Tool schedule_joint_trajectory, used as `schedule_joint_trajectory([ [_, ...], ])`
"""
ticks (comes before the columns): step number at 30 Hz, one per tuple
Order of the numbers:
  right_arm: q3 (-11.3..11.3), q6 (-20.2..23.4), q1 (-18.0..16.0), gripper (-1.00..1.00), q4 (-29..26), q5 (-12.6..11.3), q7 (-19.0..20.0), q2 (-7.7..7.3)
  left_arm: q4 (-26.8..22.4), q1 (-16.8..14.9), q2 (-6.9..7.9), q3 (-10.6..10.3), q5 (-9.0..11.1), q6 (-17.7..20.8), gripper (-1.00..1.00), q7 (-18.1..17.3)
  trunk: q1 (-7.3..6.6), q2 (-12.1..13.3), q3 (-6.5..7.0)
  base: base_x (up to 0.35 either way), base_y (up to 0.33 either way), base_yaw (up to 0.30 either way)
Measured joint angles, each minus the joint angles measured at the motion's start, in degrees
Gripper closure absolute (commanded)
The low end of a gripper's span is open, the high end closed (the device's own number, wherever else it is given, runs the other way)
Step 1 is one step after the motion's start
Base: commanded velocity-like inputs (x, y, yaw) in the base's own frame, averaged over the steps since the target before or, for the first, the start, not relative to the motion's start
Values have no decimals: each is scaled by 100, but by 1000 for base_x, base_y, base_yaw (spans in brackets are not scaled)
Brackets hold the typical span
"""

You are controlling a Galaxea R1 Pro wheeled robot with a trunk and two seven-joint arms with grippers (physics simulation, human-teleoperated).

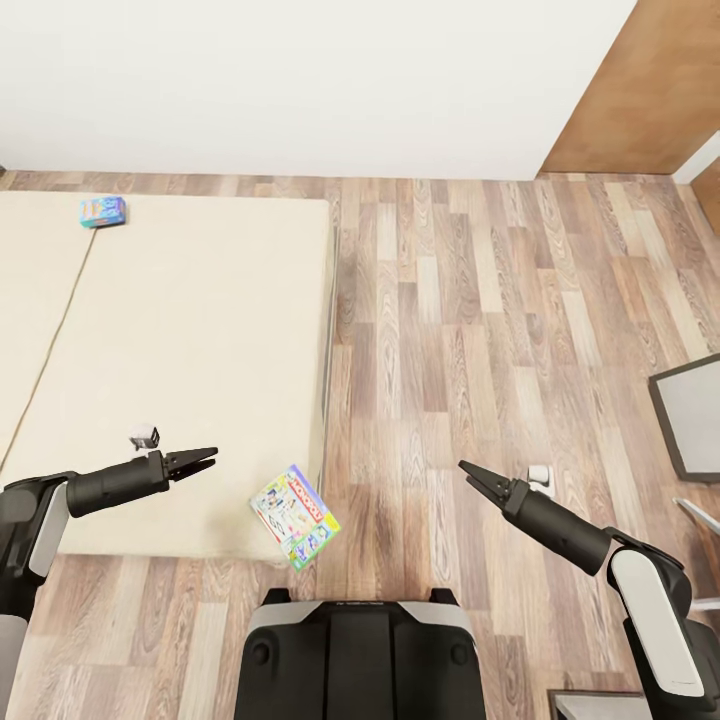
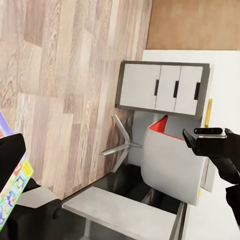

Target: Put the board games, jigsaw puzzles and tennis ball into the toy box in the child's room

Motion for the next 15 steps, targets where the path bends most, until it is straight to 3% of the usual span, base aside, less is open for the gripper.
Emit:
schedule_joint_trajectory([
  [15,-3,-9,1,-100,0,4,0,-10,1,0,-2,-2,-1,0,-100,0,0,0,142,0,0,0],
])
